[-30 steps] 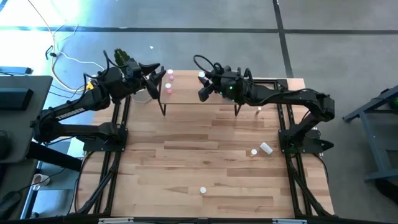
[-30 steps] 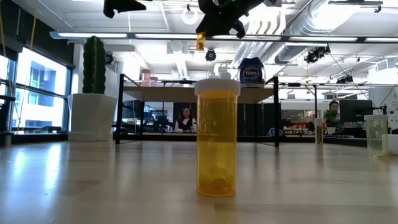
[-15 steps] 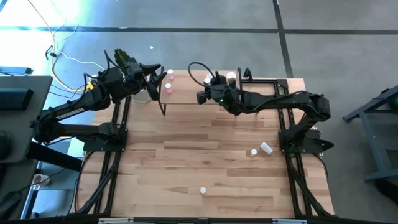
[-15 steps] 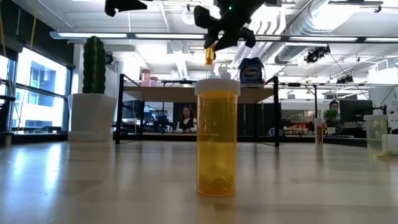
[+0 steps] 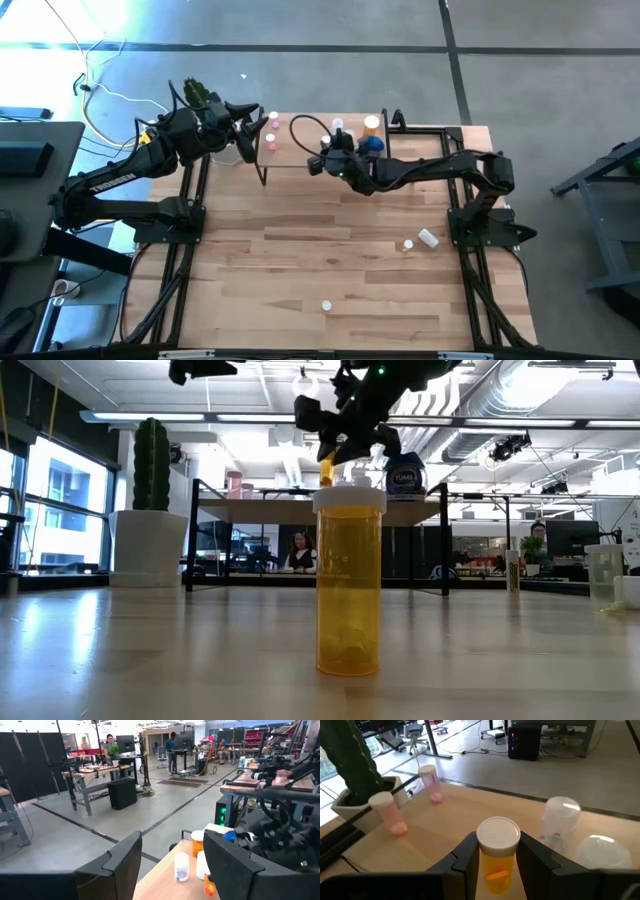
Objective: Pick and place medicine bottles onto shelf by color
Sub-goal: Put the top orange pill bottle on the shelf
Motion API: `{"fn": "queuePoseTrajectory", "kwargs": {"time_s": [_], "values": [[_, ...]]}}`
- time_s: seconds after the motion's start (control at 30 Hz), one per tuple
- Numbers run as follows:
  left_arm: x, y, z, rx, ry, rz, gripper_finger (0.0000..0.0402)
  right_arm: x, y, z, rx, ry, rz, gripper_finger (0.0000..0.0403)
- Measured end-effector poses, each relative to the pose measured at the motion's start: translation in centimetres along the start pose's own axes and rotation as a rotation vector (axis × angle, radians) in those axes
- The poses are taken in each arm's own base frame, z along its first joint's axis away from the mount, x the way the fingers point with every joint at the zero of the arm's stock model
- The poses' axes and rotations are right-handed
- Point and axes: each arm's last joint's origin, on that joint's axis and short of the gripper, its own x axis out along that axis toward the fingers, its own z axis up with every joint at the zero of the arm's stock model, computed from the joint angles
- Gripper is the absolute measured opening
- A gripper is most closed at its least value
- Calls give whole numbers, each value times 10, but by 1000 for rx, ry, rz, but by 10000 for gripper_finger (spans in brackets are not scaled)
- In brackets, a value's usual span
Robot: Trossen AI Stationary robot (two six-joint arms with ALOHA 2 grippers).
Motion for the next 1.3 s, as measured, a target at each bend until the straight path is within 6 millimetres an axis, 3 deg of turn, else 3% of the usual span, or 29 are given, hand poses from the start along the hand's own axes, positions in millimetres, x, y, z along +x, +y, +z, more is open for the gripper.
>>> {"fn": "queuePoseTrajectory", "kwargs": {"time_s": [0.6, 1.3], "values": [[0, 0, -3, 6, 26, -2, 200, 2, -2, -15, -141, 68, -37, 101], [0, 0, -3, 6, 26, -2, 200, 3, -3, -17, -152, 120, 12, 109]]}}
